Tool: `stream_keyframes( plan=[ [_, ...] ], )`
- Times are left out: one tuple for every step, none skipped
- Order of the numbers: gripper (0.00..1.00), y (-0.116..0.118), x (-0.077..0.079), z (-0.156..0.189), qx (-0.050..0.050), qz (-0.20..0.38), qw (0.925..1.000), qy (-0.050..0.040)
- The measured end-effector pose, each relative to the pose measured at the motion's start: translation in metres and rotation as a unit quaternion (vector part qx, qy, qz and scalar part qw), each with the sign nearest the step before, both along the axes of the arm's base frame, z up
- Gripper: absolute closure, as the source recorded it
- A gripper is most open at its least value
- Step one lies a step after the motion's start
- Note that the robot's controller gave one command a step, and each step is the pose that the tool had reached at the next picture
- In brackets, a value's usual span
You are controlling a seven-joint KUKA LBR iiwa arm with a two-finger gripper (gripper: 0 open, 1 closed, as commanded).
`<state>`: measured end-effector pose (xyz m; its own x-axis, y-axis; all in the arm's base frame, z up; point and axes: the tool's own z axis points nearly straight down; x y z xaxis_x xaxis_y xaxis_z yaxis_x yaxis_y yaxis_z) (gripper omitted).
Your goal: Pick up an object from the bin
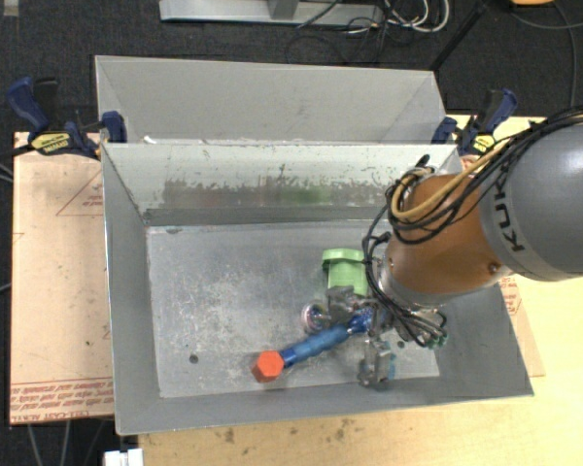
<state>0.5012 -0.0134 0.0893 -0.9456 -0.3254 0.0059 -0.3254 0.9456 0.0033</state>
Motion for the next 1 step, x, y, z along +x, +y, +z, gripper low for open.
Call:
stream_keyframes(
  plan=[
    [1.0, -0.0001, 0.002, 0.0027, 0.0, 0.001, 1.0, -0.0032]
  ],
)
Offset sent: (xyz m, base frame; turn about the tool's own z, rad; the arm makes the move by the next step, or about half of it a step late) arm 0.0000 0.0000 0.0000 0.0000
